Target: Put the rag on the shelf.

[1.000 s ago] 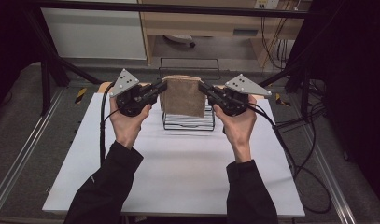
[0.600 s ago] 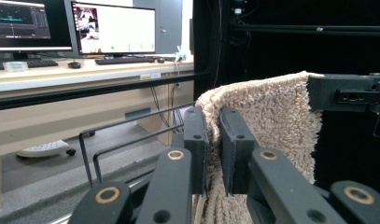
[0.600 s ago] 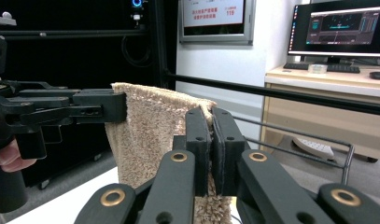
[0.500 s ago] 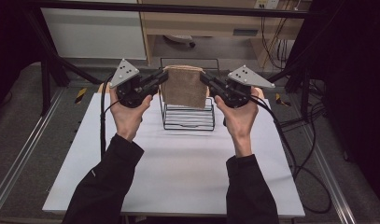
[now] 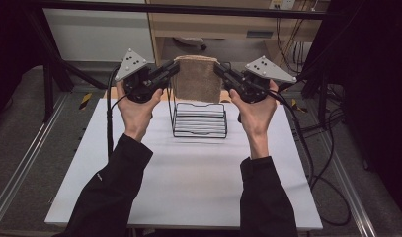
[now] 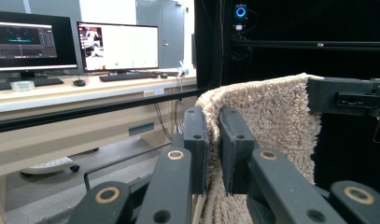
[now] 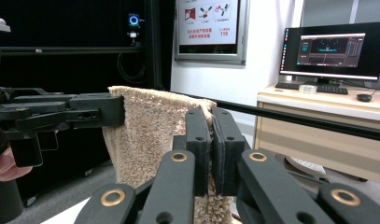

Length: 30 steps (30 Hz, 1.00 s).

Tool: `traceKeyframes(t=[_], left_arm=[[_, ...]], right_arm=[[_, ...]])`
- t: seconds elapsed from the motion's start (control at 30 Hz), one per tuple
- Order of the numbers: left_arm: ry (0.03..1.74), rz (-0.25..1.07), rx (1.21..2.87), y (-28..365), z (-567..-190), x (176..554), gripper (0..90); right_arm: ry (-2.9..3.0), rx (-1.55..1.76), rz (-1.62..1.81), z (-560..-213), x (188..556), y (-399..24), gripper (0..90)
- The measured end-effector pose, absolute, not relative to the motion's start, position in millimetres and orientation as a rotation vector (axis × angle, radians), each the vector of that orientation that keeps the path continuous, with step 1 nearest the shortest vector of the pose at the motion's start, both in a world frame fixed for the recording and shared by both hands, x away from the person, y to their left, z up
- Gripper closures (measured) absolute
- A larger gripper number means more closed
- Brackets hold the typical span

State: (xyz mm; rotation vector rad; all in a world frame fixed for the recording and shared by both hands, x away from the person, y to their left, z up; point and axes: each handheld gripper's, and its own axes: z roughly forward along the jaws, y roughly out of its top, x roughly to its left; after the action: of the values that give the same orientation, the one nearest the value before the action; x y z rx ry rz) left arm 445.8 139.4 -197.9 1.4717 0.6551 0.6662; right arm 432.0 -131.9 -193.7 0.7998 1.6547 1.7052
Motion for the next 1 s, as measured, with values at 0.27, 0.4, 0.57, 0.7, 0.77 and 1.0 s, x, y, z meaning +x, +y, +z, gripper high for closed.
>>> traceKeyframes(t=[0.27, 0.4, 0.57, 0.7, 0.77, 1.0], left_arm=[[0.650, 0.674, 1.467, 136.9, -189.6, 451.6, 81.8], [0.656, 0.670, 1.460, 136.2, -185.9, 454.6, 81.8], [0.662, 0.687, 1.467, 135.4, -182.6, 459.5, 81.8], [0.668, 0.683, 1.464, 135.3, -181.1, 463.8, 81.8], [0.671, 0.685, 1.463, 135.2, -179.8, 466.3, 81.8], [0.668, 0.691, 1.466, 133.0, -175.0, 472.6, 81.7]], right_arm=[[1.636, 0.793, 1.710, -187.1, 439.0, -133.1, 86.9], [1.629, 0.785, 1.710, -181.8, 442.9, -133.7, 86.9], [1.625, 0.779, 1.704, -180.7, 448.9, -133.7, 86.9], [1.621, 0.780, 1.712, -179.4, 454.0, -134.1, 86.9], [1.622, 0.780, 1.707, -178.6, 456.7, -133.8, 86.9], [1.613, 0.781, 1.706, -174.0, 465.6, -133.6, 86.8]])
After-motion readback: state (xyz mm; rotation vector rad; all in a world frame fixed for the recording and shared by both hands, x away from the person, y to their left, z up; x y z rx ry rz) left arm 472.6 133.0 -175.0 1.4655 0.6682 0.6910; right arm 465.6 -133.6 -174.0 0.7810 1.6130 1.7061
